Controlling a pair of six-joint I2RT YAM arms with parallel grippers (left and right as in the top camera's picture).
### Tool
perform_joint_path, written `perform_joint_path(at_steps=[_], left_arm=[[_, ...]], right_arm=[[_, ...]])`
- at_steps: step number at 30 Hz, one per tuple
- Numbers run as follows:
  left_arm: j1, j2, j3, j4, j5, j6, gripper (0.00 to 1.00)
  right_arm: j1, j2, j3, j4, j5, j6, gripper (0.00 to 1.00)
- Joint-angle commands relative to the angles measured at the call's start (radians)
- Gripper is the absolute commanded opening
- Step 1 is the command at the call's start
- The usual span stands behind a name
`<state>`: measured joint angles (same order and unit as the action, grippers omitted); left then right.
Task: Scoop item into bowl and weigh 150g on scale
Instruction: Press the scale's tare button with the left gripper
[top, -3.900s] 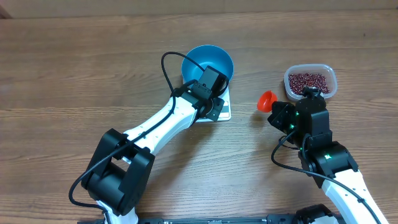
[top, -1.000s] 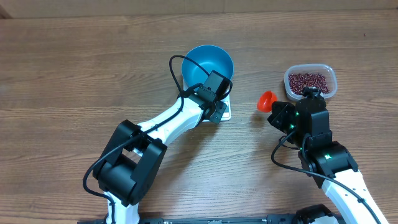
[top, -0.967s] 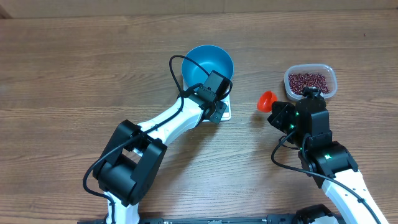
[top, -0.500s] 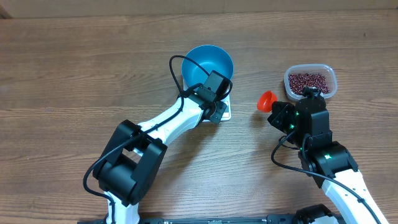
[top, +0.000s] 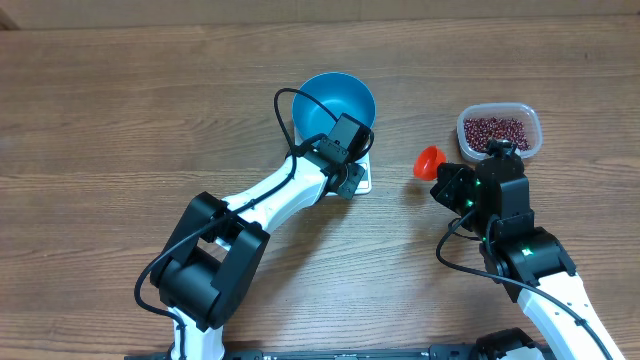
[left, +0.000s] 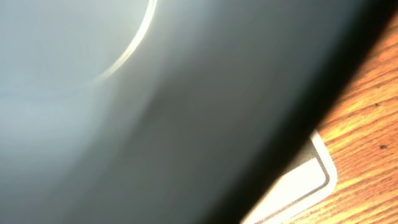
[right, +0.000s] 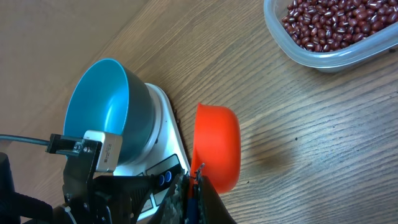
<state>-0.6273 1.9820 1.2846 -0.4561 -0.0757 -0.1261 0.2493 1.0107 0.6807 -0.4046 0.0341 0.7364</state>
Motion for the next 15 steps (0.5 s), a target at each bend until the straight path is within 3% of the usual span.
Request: perform_joint_path(at_steps=[1, 15], left_arm=[[-0.002, 0.056, -0.007, -0.013, -0.022, 0.026, 0.04], [-0.002, 0.05, -0.005, -0.043, -0.032, 0.026, 0.04]], right_arm=[[-0.003, -0.01, 0.021, 0.009, 0.017, -0.005, 0.04], [-0.003, -0.01, 0.021, 0.009, 0.018, -0.005, 0.04]])
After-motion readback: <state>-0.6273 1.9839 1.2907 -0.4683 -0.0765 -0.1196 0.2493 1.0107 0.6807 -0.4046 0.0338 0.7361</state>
